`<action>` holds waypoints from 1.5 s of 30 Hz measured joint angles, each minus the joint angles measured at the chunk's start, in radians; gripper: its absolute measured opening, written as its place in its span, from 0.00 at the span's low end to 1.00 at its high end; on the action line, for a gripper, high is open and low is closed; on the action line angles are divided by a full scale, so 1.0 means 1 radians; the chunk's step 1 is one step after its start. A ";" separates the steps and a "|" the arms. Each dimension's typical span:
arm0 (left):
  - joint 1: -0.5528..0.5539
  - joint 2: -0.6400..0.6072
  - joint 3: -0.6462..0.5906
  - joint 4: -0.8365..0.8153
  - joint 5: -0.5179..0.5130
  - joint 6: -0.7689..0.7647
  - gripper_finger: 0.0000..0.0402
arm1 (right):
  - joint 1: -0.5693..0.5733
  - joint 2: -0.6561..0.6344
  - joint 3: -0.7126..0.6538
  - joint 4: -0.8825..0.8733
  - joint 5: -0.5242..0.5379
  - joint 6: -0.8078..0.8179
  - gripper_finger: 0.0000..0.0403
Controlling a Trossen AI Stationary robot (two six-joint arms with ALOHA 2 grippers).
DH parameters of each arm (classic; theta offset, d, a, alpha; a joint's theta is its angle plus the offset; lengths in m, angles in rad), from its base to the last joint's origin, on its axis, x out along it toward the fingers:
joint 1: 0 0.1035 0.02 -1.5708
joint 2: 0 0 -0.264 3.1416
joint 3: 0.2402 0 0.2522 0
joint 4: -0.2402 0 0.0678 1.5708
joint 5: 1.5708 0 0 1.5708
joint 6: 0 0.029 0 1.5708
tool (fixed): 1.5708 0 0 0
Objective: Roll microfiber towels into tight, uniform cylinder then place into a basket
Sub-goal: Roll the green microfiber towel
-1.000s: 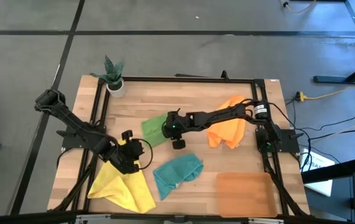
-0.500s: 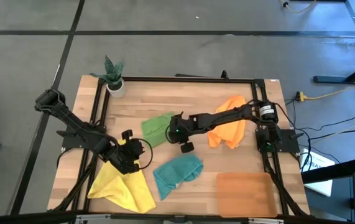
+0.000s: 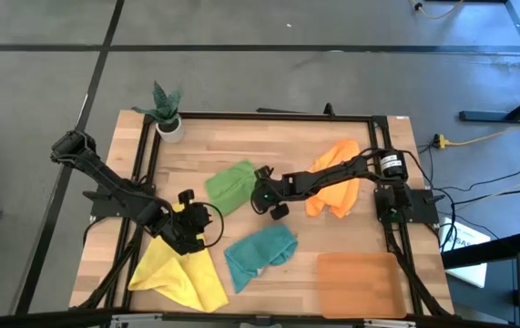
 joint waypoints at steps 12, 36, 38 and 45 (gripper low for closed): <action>0.000 0.000 0.000 0.000 -0.017 0.002 0.17 | 0.026 0.000 -0.001 -0.002 -0.010 -0.009 0.32; 0.001 0.000 0.000 0.000 -0.020 0.002 0.17 | -0.003 -0.002 -0.001 0.092 -0.028 -0.052 0.32; 0.001 0.000 0.000 0.000 -0.020 0.002 0.17 | -0.010 -0.002 -0.001 0.100 -0.052 -0.053 0.32; 0.001 0.000 0.000 0.000 -0.020 0.002 0.17 | -0.026 0.049 0.000 0.133 -0.088 -0.082 0.32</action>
